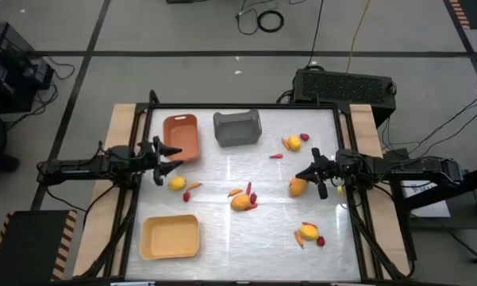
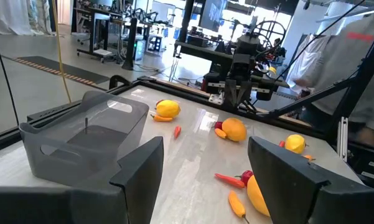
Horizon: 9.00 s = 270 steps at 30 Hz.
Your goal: Sort produce into baskets
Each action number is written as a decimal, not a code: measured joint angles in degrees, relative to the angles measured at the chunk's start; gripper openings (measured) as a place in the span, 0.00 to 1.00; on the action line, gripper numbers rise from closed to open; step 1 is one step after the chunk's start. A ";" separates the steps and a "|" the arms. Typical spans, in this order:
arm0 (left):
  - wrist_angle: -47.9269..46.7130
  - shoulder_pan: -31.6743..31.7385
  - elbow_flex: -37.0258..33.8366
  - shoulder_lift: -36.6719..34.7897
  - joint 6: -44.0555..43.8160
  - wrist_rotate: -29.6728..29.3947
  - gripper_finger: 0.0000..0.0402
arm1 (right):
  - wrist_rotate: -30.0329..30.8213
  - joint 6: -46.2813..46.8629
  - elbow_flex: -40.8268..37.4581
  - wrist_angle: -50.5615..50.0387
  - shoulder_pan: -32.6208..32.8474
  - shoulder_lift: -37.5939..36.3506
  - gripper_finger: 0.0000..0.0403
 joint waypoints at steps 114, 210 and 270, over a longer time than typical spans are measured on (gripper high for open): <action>-6.92 0.00 33.15 42.46 0.14 -3.69 0.60 | -0.07 -19.37 45.41 -43.41 0.84 31.71 0.51; -42.84 4.06 34.91 32.36 -6.51 -4.88 0.81 | 9.07 -2.57 78.75 -23.92 -17.77 81.13 0.62; -31.83 4.02 25.27 25.14 -16.65 -10.78 0.81 | 13.53 17.09 69.66 -59.12 -27.67 75.56 0.88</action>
